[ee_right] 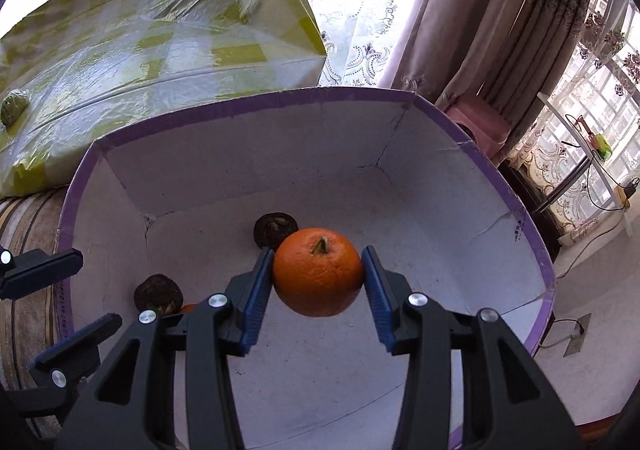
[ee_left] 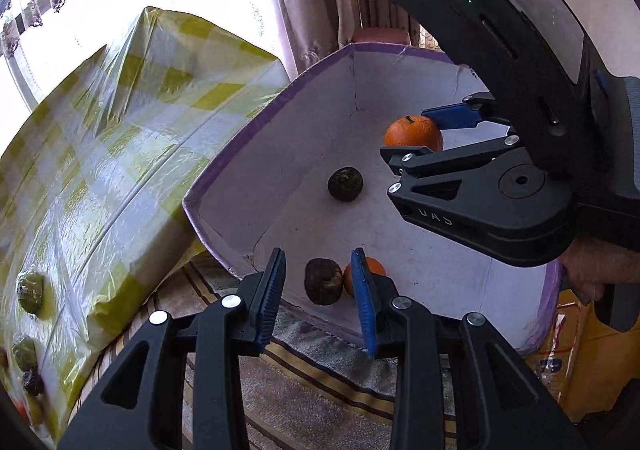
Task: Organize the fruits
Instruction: 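Carry both fruits into the white box and open both tools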
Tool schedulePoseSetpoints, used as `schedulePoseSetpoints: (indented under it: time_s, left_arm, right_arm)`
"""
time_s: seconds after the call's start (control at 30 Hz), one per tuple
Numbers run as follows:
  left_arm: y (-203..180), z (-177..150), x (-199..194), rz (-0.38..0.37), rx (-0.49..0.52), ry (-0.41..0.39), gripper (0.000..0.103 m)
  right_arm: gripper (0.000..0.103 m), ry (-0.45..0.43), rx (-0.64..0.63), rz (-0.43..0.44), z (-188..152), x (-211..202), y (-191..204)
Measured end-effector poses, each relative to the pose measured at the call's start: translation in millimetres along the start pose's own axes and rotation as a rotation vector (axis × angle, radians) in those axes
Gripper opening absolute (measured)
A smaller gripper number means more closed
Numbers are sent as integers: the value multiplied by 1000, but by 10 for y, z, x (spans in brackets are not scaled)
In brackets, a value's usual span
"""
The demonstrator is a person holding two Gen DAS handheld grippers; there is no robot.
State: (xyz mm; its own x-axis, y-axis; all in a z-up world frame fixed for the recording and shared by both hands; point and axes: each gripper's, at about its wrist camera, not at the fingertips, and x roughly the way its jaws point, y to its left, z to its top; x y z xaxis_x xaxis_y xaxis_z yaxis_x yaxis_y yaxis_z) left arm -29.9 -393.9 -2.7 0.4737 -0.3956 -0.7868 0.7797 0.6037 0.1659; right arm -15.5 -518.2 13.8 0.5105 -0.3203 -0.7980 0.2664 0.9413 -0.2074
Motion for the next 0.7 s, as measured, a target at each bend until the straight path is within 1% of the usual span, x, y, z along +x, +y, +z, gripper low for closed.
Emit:
schedulePoseSetpoints:
  time_s: [0.03, 0.1, 0.2, 0.23, 0.27, 0.33, 0.37, 0.47, 0.5, 0.53, 0.57, 0.6, 0.63, 0.7]
  left_arm:
    - [-24, 9, 32, 5, 17, 11, 30]
    - [-71, 22, 83, 14, 47, 27, 30]
    - [-86, 32, 148, 11, 61, 48, 32]
    - [-82, 28, 151, 10, 60, 48, 39]
    - [-81, 25, 147, 1, 60, 46, 44]
    - [-80, 14, 145, -12, 63, 45, 48]
    - [-95, 9, 142, -15, 68, 46, 52]
    - [-103, 14, 131, -10, 78, 36, 62]
    - [-98, 11, 122, -8, 75, 33, 65]
    - [-99, 16, 112, -8, 72, 26, 73]
    - [-93, 15, 90, -8, 69, 17, 78]
    - [-91, 14, 67, -5, 66, 10, 80]
    - [-84, 13, 47, -3, 62, 2, 84]
    - [-73, 14, 8, -5, 57, -13, 86]
  right_arm:
    - [53, -5, -1, -12, 10, 0, -5]
    - [69, -15, -3, -26, 26, -8, -21]
    - [75, -11, 6, -17, 23, 1, -36]
    - [75, -7, 7, -13, 22, 10, -34]
    - [76, -6, 8, -10, 21, 13, -31]
    - [77, -8, 9, -9, 24, 11, -27]
    - [80, -9, 11, -6, 29, 15, -25]
    - [82, -9, 12, -2, 27, 14, -20]
    - [85, -8, 13, 1, 22, 8, -26]
    - [86, -10, 17, 5, 24, 2, -31]
    - [90, -15, 22, 10, 27, -8, -40]
    - [92, -18, 28, 14, 32, -18, -48]
    - [93, -21, 35, 16, 28, -27, -61]
    - [93, -27, 56, 24, 34, -49, -89]
